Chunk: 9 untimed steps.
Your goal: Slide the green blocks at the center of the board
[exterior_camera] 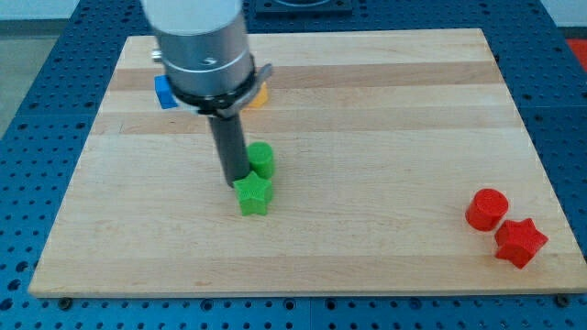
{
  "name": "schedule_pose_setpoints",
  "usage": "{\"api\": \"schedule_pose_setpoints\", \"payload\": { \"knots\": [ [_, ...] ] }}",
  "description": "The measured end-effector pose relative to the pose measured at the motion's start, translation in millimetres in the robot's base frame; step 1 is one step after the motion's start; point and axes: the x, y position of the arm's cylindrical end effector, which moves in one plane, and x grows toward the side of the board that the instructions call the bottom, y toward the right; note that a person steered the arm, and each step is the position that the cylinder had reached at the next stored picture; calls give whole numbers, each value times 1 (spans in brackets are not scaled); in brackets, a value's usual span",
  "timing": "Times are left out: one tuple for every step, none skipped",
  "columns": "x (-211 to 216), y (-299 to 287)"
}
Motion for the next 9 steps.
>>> {"api": "schedule_pose_setpoints", "payload": {
  "knots": [
    [0, -3],
    [0, -28],
    [50, -38],
    [110, -38],
    [100, -11],
    [13, -1],
    [-12, 3],
    [-44, 11],
    [-62, 11]
  ]
}}
